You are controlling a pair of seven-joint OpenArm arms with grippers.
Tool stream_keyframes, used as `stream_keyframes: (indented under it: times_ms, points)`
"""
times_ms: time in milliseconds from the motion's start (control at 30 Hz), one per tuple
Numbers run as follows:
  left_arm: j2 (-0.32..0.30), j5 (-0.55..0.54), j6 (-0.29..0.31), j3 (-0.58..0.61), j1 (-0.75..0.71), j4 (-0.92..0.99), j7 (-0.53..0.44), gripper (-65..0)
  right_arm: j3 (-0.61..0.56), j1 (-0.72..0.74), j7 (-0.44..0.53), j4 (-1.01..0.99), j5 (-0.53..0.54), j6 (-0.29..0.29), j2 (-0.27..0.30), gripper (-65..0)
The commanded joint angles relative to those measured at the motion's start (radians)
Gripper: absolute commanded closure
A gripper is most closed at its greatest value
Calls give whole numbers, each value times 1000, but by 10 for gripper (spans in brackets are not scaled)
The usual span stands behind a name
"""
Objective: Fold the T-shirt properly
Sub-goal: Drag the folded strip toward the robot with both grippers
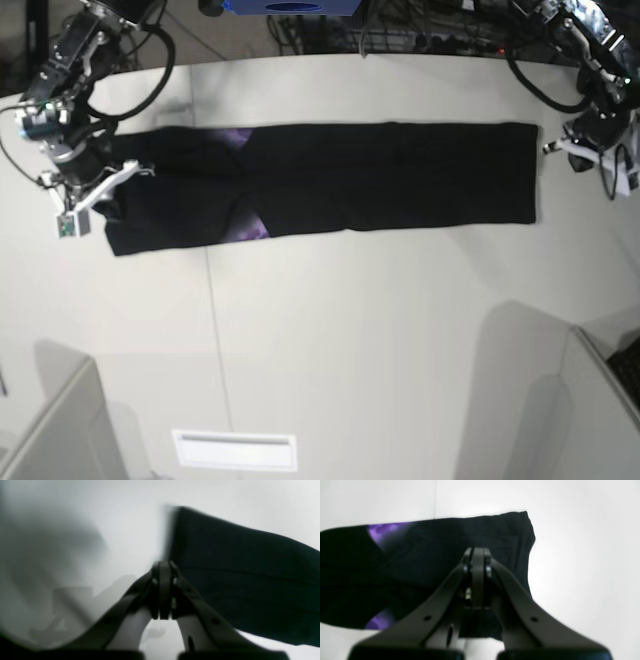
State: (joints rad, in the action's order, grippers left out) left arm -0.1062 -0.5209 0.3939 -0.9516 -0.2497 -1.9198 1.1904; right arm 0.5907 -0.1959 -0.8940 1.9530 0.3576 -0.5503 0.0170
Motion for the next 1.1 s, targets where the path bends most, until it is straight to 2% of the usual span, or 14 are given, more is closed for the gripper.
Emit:
stream_keyframes:
  times_ms: [0, 67, 100, 133, 167, 233, 333, 400, 600, 800, 1067]
  points:
    - [-10, -46, 17, -31, 2, 4, -13, -186, 2, 3, 19, 21, 5, 0, 11, 0]
    - [-14, -101, 23, -74, -1, 39, -13, -411, 2, -4, 19, 19, 5, 0, 11, 0]
    - [-23, -118, 23, -82, 0, 52, -14, -504, 2, -6, 19, 19, 5, 0, 11, 0]
    - [-33, -137, 23, -85, 2, 70, -14, -591, 2, -7, 19, 19, 5, 0, 11, 0]
    - [-39, -149, 23, -82, 3, 93, -14, -630, 2, -7, 19, 19, 5, 0, 11, 0]
    - [-54, -153, 24, -79, 13, 151, -16, -614, 1, -9, 19, 19, 5, 0, 5, 0]
    - [-77, -147, 24, -63, 56, 248, -16, -505, 1, -9, 19, 21, 5, 0, -7, 0]
    - [-91, -147, 24, -25, 69, 300, -17, -464, 1, -18, 19, 21, 5, -1, -9, 0]
    - [-97, -147, 24, 69, 57, 332, -143, -461, 1, -23, 19, 23, 5, -1, -9, 0]
    - [-100, -152, 24, 148, 71, 435, -155, -461, 1, -24, 19, 23, 5, -1, -9, 0]
    - [-97, -149, 24, 234, 71, 444, -188, -454, 1, -24, 19, 23, 5, -1, -9, 0]
